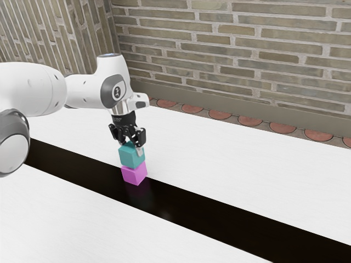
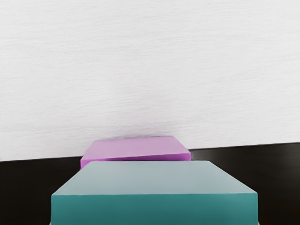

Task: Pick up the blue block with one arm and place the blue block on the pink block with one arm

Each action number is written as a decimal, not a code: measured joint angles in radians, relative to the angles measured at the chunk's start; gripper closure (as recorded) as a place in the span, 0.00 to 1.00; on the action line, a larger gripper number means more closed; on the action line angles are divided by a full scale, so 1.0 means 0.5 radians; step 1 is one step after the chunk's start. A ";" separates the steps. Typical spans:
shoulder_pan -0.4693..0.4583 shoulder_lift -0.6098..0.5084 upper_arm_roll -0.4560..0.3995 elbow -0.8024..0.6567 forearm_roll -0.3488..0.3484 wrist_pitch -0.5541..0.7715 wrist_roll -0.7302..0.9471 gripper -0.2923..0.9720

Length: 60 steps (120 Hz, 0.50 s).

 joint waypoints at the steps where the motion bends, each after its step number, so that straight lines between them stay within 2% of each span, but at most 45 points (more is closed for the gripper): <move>1: 0.000 0.000 0.000 0.000 0.000 0.000 0.000 0.50; 22: 0.001 0.000 0.000 -0.006 -0.001 -0.001 0.005 0.50; 41: -0.002 -0.002 0.000 0.000 -0.020 -0.005 0.021 0.37; 60: -0.003 -0.014 0.001 0.000 -0.028 -0.008 0.034 0.31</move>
